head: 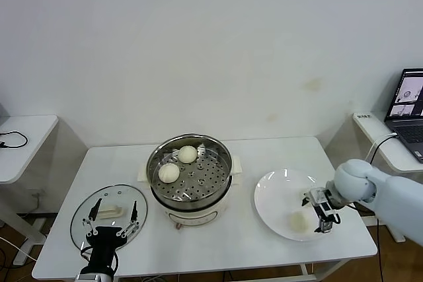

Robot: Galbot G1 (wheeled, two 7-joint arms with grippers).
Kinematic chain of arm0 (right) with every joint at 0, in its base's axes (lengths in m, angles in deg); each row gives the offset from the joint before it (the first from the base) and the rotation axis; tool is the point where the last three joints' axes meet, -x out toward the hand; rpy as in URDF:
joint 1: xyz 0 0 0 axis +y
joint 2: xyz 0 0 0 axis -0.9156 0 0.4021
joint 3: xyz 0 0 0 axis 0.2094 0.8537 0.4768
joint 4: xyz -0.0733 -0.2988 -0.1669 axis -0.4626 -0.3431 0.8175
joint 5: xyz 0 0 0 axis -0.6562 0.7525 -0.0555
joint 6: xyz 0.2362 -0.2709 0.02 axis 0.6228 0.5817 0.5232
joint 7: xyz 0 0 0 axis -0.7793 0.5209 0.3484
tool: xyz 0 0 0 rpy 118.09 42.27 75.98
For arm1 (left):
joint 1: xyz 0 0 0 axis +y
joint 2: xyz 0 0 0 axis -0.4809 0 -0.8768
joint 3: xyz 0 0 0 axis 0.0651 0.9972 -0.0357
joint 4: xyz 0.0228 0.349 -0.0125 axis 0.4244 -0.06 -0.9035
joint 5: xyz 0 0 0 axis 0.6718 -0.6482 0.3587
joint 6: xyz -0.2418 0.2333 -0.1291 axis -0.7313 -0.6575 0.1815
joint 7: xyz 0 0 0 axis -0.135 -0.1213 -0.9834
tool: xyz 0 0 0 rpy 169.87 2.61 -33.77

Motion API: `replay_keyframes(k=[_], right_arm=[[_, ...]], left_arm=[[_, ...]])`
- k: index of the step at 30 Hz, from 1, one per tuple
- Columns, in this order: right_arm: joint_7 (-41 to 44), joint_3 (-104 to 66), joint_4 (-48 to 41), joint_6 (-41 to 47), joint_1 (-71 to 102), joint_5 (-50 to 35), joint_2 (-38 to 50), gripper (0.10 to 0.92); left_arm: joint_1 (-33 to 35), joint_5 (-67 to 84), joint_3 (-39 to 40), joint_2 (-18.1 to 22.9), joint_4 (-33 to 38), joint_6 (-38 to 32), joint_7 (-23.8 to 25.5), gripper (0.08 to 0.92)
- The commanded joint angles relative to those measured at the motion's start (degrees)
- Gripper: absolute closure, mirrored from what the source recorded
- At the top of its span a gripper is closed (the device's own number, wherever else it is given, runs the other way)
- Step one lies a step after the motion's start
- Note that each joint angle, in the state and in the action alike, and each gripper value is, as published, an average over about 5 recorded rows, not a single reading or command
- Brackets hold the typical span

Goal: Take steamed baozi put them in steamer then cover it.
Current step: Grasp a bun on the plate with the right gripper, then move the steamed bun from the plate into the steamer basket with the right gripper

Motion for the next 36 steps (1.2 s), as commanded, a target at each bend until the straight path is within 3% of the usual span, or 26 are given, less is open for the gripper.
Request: replay_keyframes(k=[1,10,22,36], right_arm=[[-1.31,-1.19,-1.53,0.01,2.73,1.39,-1.35,0.203],[-1.42,-0.91,-4.02,0.49,2.66,1.31,-4.39,0.229],[-0.35,-0.79,-5.72,0.73,1.96,0.14,-5.59,0.421],[4.69,-2.69,-5.81,-0.28,-5.18,-3.58,-3.14,0.434]], left_arm=[[-0.07,0.03,-0.08,-0.03,-0.1,0.04,0.05,0.177],[-0.2,0.07,-0.33,-0.02,-0.2,0.06,0.07,0.177],[-0.82,0.18,-0.17,0.03,-0.55,0.1,0.0,0.177],[-1.06,0.49,-0.21,-0.25,-0.44,0.08,-0.05,0.177]])
